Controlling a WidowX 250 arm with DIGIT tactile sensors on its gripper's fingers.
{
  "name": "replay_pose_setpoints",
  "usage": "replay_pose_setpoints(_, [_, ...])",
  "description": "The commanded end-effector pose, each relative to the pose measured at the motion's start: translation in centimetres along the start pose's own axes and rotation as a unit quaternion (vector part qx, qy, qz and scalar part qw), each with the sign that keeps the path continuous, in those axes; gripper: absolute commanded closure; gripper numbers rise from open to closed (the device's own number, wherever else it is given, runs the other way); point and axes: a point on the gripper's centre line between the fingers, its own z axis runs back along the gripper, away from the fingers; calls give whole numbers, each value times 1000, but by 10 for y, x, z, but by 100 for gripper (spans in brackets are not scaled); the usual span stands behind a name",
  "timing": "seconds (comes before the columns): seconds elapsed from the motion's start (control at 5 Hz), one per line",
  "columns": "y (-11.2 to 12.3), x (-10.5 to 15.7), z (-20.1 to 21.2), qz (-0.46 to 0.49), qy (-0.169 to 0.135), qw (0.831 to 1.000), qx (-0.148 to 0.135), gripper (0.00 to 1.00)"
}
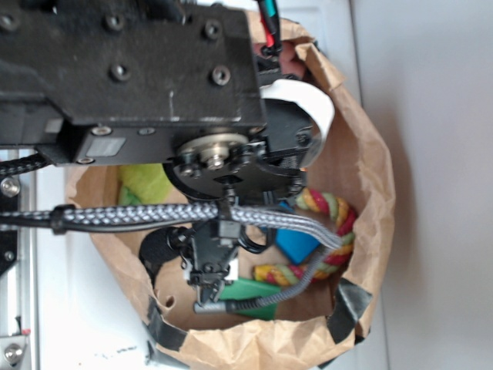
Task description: Grab the green block.
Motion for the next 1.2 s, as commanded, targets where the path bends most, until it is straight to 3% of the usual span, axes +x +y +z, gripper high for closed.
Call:
replay_pose_setpoints(0.0, [-13, 2, 0, -21, -20, 1000, -4, 0])
replay_pose_setpoints(0.4, [-27, 3, -7, -37, -19, 999, -15, 0])
replay_pose_setpoints(0.6, [-24, 24, -19, -43, -11, 998, -45, 0])
replay_pose_setpoints(0.8, [-34, -2, -10, -21, -29, 997, -62, 0])
replay_pose_setpoints(1.0, [-34, -2, -10, -21, -29, 997, -62, 0])
